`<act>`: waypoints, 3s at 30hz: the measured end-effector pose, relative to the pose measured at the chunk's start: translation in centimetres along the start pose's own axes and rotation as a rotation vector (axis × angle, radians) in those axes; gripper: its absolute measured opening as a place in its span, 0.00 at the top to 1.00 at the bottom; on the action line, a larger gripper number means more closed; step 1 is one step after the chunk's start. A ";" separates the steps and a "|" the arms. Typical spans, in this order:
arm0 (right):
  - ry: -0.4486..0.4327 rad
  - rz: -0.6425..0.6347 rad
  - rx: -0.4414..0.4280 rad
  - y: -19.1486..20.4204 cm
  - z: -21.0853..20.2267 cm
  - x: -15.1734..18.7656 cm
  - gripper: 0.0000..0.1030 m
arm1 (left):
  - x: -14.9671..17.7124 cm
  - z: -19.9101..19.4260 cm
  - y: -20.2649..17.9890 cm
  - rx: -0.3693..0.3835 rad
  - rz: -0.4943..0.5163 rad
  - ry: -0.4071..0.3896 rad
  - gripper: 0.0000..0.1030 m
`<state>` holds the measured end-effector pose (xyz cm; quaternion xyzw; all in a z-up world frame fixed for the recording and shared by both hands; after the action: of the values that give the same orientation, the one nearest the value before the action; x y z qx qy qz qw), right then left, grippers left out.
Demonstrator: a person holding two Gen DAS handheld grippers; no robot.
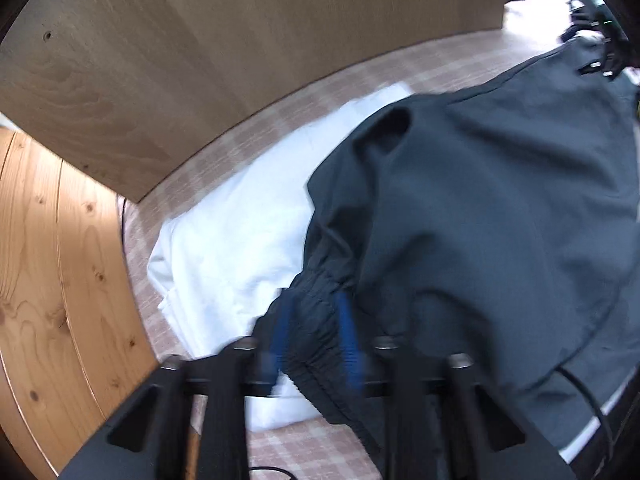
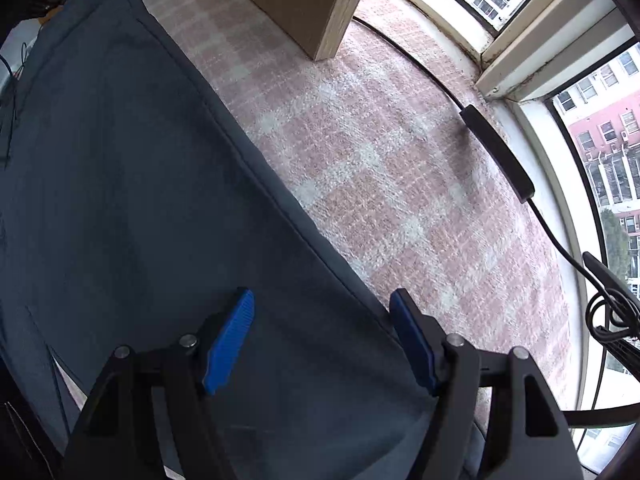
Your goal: Fold clothes
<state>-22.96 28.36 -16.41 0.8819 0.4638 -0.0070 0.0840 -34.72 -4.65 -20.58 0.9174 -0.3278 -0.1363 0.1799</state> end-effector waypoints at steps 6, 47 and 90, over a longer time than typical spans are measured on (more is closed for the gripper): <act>-0.002 -0.016 -0.007 1.4 -0.9 -0.1 0.32 | 0.7 -2.0 0.2 -0.053 -0.006 -0.024 0.86; -0.333 0.362 -0.018 34.7 -14.4 28.0 0.98 | 24.1 -8.2 -5.3 -0.017 -0.253 -0.069 1.00; -0.309 0.336 0.132 13.0 -5.3 21.7 0.98 | 15.8 -6.4 -2.1 0.090 -0.268 -0.040 0.76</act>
<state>-0.31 39.69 -11.30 0.9388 0.2905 -0.1581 0.0963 -19.40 -11.91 -17.81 0.9572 -0.2116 -0.1624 0.1122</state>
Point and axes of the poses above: each gripper's, at about its wrist camera, not at the fingertips, and z roughly the way its jaws point, y to its left, x to its underside, the point moved 3 cm from there along z, roughly the way its jaws point, and after that the axes turned 13 degrees about -x, right-handed, at the moved point
